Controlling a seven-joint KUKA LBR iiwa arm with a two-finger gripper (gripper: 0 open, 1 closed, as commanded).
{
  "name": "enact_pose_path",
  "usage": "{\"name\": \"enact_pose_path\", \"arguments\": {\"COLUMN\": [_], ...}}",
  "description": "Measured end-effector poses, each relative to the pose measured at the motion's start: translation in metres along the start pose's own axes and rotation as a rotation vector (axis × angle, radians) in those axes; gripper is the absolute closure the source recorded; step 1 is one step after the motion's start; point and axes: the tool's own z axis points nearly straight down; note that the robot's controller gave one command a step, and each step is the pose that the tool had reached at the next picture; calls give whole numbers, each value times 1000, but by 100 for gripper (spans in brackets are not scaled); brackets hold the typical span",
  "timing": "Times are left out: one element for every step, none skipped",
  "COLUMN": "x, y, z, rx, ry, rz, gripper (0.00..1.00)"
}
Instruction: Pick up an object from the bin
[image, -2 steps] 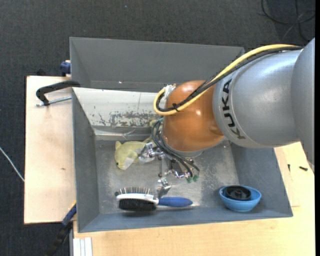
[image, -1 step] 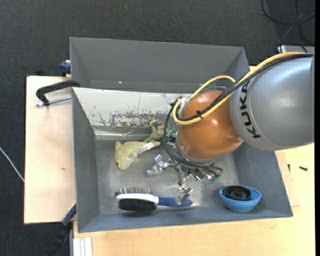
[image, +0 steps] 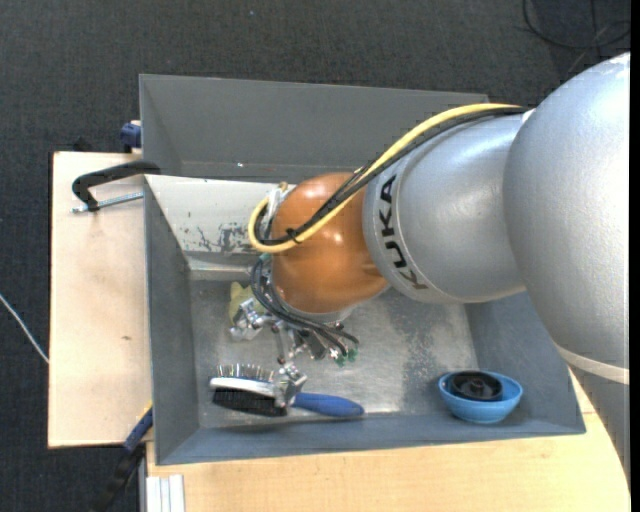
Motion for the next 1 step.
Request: {"name": "enact_pose_path", "arguments": {"x": [21], "y": [-58], "z": [43], "rx": [-2], "ry": [0], "rz": [-169], "gripper": [0]}}
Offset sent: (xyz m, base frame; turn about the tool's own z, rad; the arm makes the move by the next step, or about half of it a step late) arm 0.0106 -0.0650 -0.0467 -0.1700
